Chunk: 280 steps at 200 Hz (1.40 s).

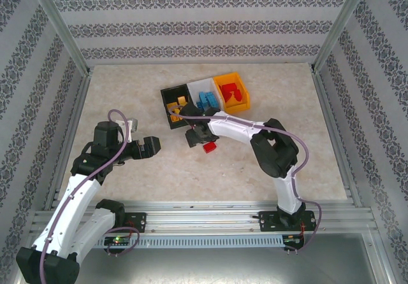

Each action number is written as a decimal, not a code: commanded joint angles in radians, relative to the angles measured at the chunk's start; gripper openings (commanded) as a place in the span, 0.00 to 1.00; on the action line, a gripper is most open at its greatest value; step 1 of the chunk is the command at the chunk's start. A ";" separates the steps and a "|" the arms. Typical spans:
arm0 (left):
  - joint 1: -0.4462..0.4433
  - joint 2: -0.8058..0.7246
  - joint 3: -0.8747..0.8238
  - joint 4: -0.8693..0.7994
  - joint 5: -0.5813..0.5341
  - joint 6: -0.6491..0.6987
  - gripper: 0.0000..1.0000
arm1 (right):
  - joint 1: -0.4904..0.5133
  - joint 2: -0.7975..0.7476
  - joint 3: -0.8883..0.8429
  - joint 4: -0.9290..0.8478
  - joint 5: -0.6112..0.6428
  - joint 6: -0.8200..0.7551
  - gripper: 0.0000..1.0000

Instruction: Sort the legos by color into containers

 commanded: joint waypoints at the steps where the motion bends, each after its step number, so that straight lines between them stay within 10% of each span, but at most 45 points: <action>1: 0.016 -0.003 0.001 -0.022 0.002 0.021 1.00 | 0.014 -0.076 -0.062 -0.073 0.100 0.047 0.77; 89: 0.016 -0.003 0.000 -0.022 0.002 0.019 1.00 | -0.001 -0.019 -0.117 0.027 -0.048 0.006 0.82; 158: 0.016 -0.002 0.000 -0.023 -0.002 0.020 1.00 | -0.021 -0.076 -0.165 0.048 -0.037 0.020 0.47; 199: 0.016 -0.003 0.000 -0.021 0.000 0.021 1.00 | -0.047 -0.193 -0.202 0.030 0.000 0.019 0.46; 280: 0.015 -0.001 -0.002 -0.015 0.015 0.020 1.00 | -0.354 -0.349 -0.060 0.065 -0.015 -0.045 0.44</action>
